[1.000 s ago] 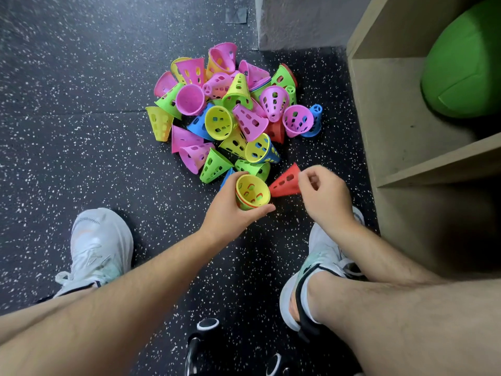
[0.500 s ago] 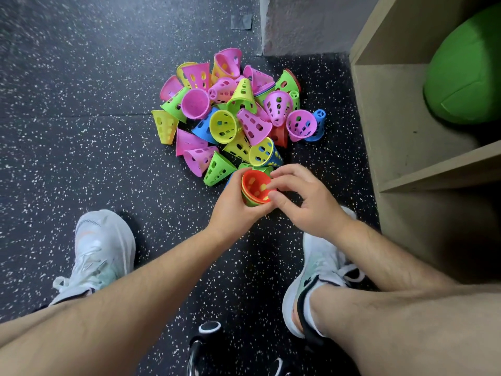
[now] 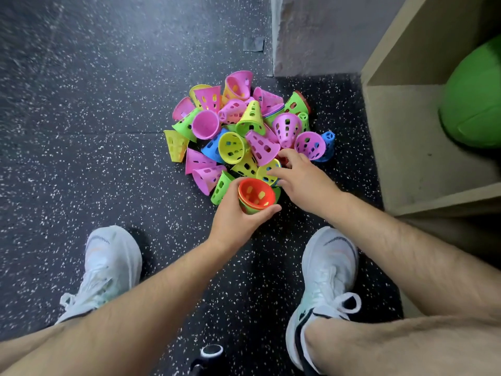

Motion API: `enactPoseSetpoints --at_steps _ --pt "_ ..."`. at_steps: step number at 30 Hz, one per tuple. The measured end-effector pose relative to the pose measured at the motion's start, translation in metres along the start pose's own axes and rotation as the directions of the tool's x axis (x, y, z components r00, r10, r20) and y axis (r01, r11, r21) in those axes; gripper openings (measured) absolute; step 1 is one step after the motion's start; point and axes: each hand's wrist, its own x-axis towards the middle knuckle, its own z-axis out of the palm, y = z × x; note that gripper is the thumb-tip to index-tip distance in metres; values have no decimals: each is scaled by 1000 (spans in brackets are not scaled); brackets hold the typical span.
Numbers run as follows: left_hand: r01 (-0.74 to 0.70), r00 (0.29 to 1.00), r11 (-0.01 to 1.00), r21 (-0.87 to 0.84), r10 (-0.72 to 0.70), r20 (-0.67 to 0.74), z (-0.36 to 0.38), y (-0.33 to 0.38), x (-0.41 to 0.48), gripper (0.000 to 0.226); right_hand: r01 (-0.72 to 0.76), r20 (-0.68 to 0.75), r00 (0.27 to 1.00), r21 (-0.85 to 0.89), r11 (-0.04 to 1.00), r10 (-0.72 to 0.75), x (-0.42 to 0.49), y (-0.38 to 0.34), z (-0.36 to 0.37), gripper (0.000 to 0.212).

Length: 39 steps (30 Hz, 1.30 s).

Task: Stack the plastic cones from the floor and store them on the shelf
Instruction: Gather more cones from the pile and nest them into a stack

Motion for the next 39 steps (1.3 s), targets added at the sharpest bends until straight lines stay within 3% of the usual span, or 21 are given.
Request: enactPoseSetpoints --at_steps 4,10,18,26,36,39 --pt "12 1000 1000 -16 -12 -12 -2 -1 5 72 -7 11 1000 -52 999 7 2 3 10 21" --pt "-7 1000 999 -41 6 -23 3 3 14 74 -84 -169 979 186 979 116 -17 7 1 18" --pt "-17 999 999 -40 19 47 5 11 20 75 -89 -310 939 200 976 149 -21 4 -35 26" --pt "-46 998 998 -31 48 39 11 7 24 75 -8 -438 883 351 936 171 -24 -14 -37 22" --pt "-31 999 990 -140 32 5 -2 9 8 62 54 -178 984 406 912 21 -40 -39 -20 36" --pt "-25 1000 990 -142 22 -16 -11 4 -3 60 -9 -93 994 459 888 58 -40 -39 -11 36"
